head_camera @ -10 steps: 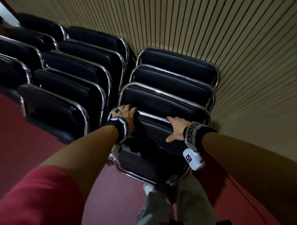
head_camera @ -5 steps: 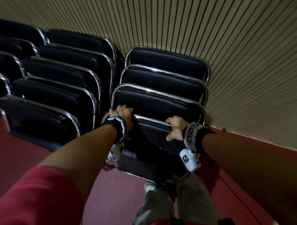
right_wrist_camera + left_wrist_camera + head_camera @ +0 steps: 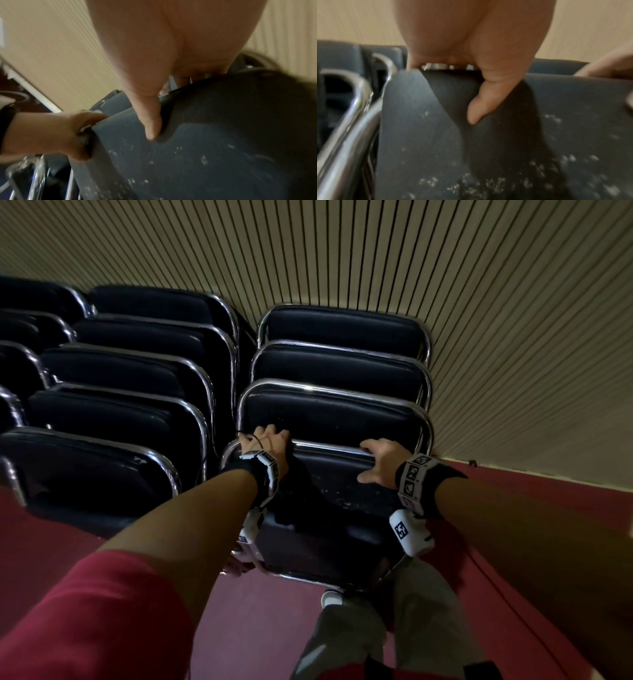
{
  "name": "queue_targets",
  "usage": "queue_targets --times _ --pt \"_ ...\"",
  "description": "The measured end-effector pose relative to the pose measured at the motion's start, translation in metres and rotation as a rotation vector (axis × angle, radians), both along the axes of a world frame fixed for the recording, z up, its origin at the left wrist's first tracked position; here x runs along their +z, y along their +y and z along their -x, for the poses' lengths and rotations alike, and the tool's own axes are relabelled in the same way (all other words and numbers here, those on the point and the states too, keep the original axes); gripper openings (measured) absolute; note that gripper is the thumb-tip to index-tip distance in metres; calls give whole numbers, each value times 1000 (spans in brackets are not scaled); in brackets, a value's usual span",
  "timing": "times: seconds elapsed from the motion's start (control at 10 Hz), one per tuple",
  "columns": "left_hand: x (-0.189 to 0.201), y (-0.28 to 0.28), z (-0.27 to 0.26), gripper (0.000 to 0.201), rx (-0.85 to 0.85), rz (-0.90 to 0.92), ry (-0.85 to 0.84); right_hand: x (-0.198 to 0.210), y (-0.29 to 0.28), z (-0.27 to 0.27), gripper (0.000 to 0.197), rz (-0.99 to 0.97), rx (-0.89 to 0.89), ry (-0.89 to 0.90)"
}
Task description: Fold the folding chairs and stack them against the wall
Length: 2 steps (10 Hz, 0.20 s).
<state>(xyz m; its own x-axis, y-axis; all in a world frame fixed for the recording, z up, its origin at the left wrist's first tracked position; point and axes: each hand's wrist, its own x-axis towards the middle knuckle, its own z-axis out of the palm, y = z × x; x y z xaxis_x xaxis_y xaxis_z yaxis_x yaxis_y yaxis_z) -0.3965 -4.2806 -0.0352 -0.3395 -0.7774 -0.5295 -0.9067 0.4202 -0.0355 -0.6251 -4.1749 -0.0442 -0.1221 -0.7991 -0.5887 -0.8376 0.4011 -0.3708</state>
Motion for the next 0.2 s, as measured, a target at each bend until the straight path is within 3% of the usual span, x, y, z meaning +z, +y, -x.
queue_targets --times 0.2 --pt "22 14 -4 69 35 73 100 23 24 3 66 133 -125 -83"
